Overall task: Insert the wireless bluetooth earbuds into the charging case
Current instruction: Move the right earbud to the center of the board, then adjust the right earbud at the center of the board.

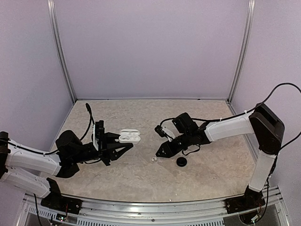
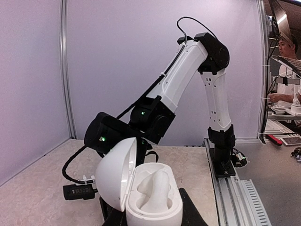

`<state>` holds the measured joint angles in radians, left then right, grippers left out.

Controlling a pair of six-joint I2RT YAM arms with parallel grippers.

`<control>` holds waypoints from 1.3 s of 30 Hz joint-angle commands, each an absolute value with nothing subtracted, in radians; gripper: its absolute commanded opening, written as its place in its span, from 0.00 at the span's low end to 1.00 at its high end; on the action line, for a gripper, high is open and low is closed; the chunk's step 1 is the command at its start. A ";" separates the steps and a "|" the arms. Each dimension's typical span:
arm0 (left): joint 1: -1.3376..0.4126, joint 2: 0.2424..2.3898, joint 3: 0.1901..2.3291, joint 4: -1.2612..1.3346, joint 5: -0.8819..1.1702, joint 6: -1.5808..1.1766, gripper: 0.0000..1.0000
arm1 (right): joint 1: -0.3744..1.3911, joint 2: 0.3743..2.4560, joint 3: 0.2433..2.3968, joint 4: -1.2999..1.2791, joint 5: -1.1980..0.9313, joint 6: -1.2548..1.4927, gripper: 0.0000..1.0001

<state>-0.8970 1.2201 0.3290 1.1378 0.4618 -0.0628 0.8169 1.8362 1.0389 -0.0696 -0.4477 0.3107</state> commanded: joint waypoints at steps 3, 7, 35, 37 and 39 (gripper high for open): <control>-0.891 1.213 0.324 1.176 0.463 -0.068 0.01 | 0.746 1.886 1.163 -0.138 -0.535 0.091 0.25; -0.891 1.213 0.325 1.176 0.462 -0.070 0.01 | 0.741 1.951 1.244 -0.194 -0.556 -0.044 0.25; -0.896 1.218 0.343 1.172 0.469 -0.061 0.01 | 0.734 2.088 1.277 -0.233 -0.631 -0.209 0.26; -0.896 1.217 0.342 1.170 0.469 -0.061 0.01 | 0.734 2.088 1.269 -0.233 -0.633 -0.212 0.26; -0.897 1.216 0.342 1.170 0.469 -0.060 0.01 | 0.733 2.088 1.262 -0.234 -0.641 -0.213 0.26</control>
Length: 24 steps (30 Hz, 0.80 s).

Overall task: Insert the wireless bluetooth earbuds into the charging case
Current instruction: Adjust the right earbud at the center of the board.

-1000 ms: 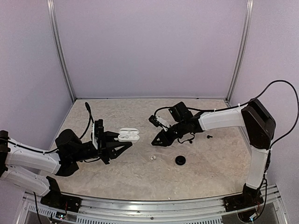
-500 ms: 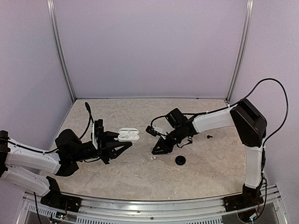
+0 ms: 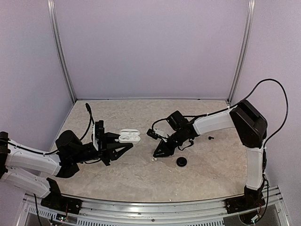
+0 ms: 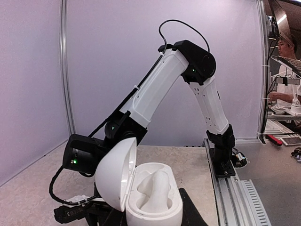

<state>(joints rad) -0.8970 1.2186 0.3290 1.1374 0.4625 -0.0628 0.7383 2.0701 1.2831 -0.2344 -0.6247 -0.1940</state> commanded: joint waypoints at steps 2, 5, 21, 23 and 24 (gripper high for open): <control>-0.897 1.217 0.344 1.170 0.469 -0.061 0.01 | 0.733 2.088 1.256 -0.237 -0.650 -0.215 0.26; -0.899 1.219 0.344 1.172 0.470 -0.061 0.01 | 0.738 2.089 1.250 -0.250 -0.662 -0.219 0.27; -0.905 1.226 0.344 1.170 0.472 -0.061 0.01 | 0.770 2.068 1.232 -0.286 -0.678 -0.236 0.15; -0.905 1.224 0.342 1.169 0.470 -0.060 0.01 | 0.773 2.067 1.235 -0.297 -0.672 -0.240 0.13; -0.905 1.223 0.342 1.169 0.469 -0.060 0.01 | 0.773 2.069 1.237 -0.302 -0.668 -0.240 0.12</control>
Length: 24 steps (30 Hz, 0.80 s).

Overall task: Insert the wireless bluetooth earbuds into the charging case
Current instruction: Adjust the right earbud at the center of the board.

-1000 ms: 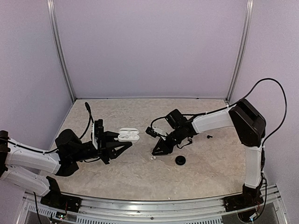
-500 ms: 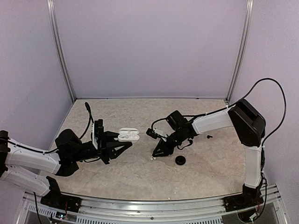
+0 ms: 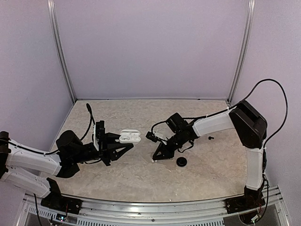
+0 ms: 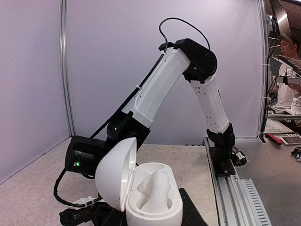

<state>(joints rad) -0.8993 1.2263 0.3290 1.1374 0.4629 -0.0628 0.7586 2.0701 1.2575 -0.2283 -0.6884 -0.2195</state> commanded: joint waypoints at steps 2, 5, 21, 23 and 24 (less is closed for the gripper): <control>-0.906 1.224 0.342 1.169 0.471 -0.059 0.01 | 0.776 2.069 1.240 -0.309 -0.665 -0.241 0.10; -0.907 1.225 0.344 1.170 0.470 -0.058 0.01 | 0.780 2.066 1.245 -0.320 -0.660 -0.242 0.08; -0.906 1.221 0.336 1.169 0.461 -0.057 0.01 | 0.719 1.961 1.151 -0.168 -0.521 0.057 0.00; -0.905 1.221 0.335 1.169 0.459 -0.057 0.01 | 0.717 1.948 1.123 -0.139 -0.470 0.129 0.00; -0.905 1.222 0.334 1.172 0.458 -0.056 0.01 | 0.717 1.935 1.105 -0.116 -0.458 0.164 0.00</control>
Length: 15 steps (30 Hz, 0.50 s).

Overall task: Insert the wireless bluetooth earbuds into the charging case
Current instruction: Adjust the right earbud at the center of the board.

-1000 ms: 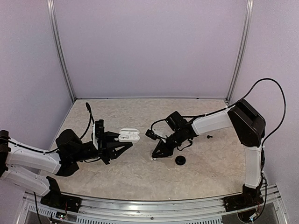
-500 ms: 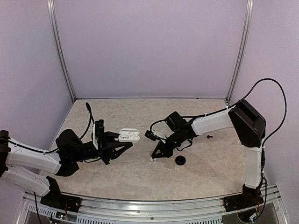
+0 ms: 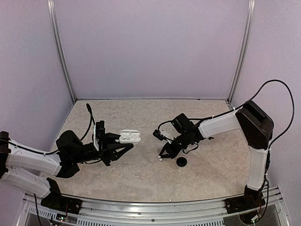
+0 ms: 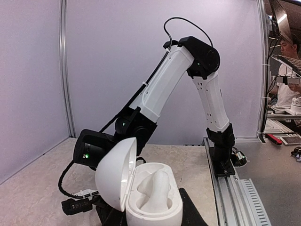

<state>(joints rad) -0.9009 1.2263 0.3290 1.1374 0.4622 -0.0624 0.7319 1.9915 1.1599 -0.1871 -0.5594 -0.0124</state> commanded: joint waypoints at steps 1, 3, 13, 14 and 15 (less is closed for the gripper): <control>-0.905 1.223 0.333 1.173 0.456 -0.055 0.01 | 0.718 1.917 1.079 -0.083 -0.446 0.199 0.00; -0.905 1.225 0.330 1.180 0.455 -0.056 0.01 | 0.718 1.879 1.033 -0.021 -0.420 0.248 0.00; -0.896 1.228 0.324 1.186 0.463 -0.059 0.01 | 0.734 1.816 1.031 -0.087 -0.277 0.216 0.00; -0.896 1.226 0.321 1.187 0.461 -0.060 0.01 | 0.734 1.802 1.030 -0.090 -0.279 0.200 0.03; -0.895 1.224 0.318 1.189 0.460 -0.060 0.01 | 0.738 1.785 1.029 -0.088 -0.284 0.187 0.06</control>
<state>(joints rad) -0.8989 1.2312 0.3290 1.1450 0.4622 -0.0624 0.7246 1.8488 1.0130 -0.0471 -0.3481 0.2218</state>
